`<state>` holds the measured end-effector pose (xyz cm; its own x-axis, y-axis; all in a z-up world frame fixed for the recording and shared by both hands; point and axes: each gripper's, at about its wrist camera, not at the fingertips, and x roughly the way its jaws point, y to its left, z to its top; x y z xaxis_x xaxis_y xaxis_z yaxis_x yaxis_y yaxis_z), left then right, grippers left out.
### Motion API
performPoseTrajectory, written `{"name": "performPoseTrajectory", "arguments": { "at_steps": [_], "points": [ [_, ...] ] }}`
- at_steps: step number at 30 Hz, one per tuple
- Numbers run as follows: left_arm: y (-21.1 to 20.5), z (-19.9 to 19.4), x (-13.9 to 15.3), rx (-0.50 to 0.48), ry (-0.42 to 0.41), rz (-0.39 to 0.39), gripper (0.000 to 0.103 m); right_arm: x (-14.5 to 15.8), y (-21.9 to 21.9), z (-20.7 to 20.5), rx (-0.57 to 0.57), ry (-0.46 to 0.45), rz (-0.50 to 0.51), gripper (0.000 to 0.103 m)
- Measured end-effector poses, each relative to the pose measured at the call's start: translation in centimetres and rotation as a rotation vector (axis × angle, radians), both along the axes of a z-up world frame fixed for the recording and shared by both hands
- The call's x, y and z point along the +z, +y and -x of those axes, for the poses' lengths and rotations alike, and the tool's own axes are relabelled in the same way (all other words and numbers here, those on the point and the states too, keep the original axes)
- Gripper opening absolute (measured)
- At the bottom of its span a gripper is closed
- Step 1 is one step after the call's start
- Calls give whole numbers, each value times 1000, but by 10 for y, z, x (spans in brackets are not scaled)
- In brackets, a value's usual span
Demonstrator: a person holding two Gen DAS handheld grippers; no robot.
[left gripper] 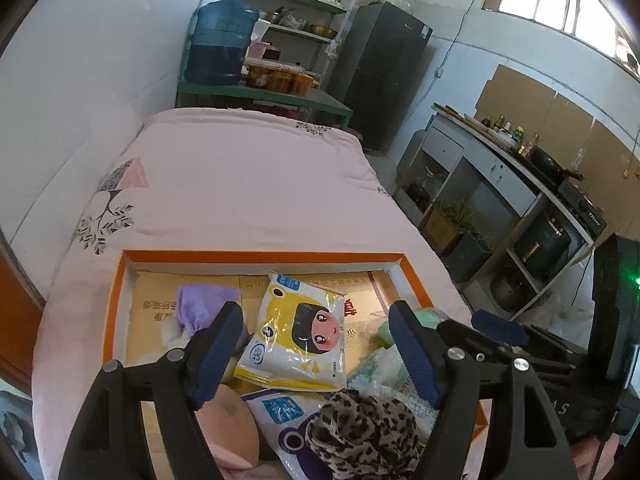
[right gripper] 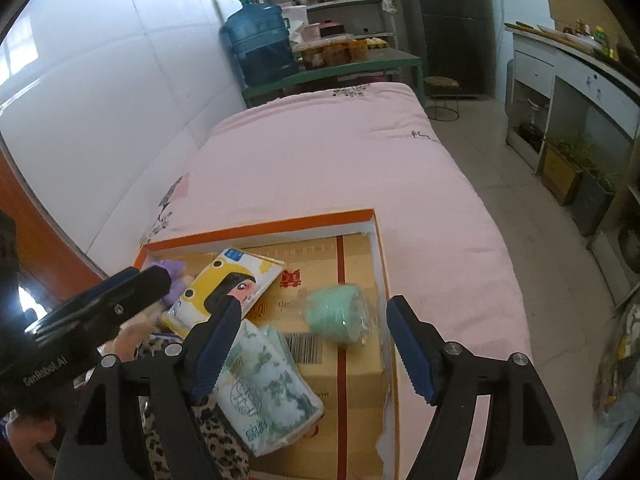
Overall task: Organize soft objects
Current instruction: 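Open both tools and pull them back from the box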
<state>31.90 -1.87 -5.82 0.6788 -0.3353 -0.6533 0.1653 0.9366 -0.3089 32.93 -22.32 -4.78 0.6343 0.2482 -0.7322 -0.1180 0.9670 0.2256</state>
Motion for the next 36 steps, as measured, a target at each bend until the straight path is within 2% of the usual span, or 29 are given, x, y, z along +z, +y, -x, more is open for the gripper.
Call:
{"name": "performPoseTrajectory", "arguments": {
  "at_steps": [4,18,24,36],
  "points": [
    [3,8,4,20,-21,2,75,5,2,12,-2,-19,24,76],
    [0,34,18,-12,-34,0,75,27,5,57,-44,-108,106,76],
    [0,57,29,7,-68,-49,75,30,9,71,-46,-118,111,76],
    [3,93,46,17,-103,-90,75,38,24,102,-36,-148,120,76]
  ]
}}
